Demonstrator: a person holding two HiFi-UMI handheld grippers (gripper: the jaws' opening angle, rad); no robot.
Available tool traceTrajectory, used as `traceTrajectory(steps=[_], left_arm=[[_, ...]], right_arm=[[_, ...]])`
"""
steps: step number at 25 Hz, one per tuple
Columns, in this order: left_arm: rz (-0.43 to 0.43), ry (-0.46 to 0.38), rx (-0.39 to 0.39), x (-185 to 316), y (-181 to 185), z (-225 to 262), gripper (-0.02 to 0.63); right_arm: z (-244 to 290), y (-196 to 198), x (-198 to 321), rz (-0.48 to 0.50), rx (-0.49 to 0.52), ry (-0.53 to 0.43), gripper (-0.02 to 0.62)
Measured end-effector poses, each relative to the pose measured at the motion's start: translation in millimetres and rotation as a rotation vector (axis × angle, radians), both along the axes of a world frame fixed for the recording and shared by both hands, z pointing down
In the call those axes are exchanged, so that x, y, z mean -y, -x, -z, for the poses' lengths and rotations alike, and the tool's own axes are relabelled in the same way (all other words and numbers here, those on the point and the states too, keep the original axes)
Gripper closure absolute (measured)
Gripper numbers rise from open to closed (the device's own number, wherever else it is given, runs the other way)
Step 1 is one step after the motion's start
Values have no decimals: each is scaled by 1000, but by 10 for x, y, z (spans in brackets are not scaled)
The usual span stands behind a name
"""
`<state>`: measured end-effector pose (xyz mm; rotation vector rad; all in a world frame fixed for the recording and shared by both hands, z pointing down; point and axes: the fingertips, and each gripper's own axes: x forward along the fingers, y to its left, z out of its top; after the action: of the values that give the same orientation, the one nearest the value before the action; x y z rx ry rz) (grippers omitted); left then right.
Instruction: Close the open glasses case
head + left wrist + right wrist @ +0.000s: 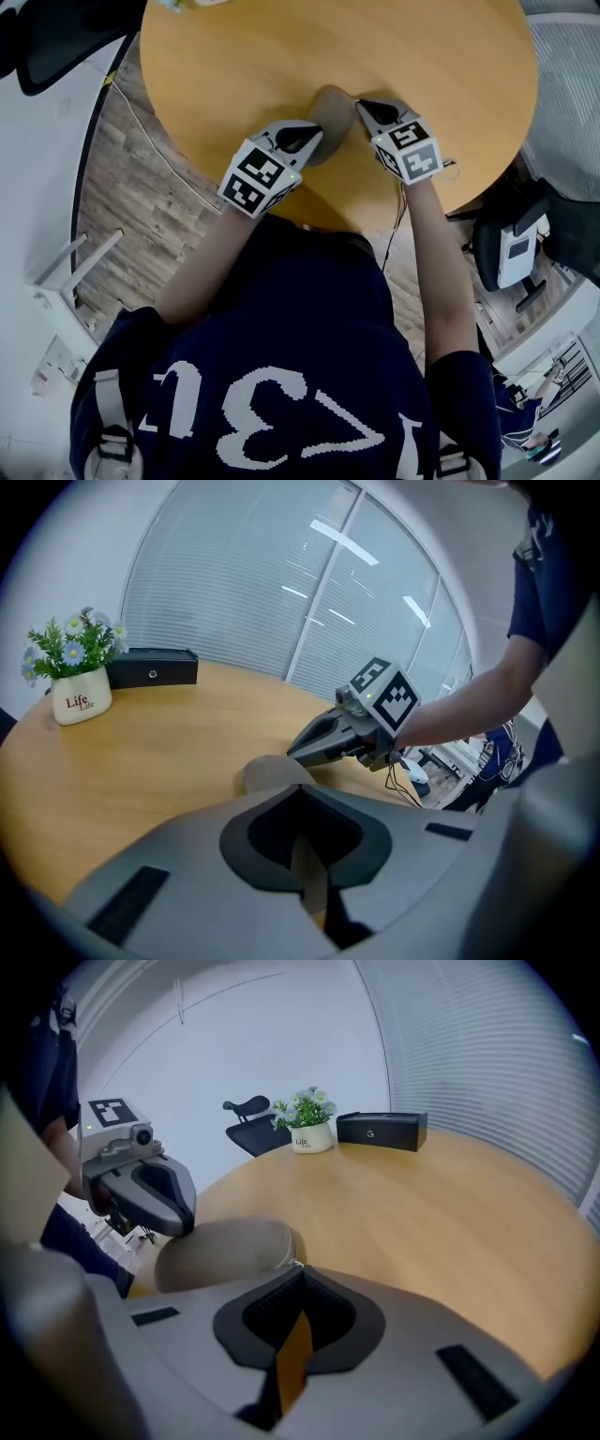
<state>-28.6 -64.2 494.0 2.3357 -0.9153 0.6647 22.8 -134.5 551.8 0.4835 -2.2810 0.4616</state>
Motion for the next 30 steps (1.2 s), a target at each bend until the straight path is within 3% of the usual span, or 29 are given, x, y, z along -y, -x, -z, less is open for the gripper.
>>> traceTrajectory(steps=[8,15,21,30], left_arm=[[-77,4,39,40,-133,-18,594],[-8,22,-23,-261,108,152,593],[46,69,0,-280,132,-33,594],[45,1,-53,-153,-62,-26,594]], right_arm=[[41,-543,-867,-57,-18,85,574],[-10,-478,-1602,-164,26,168,574],[-16,-343,-1800,-108,31,154,574],[-25,-361,-1746,-100,39,144,574]])
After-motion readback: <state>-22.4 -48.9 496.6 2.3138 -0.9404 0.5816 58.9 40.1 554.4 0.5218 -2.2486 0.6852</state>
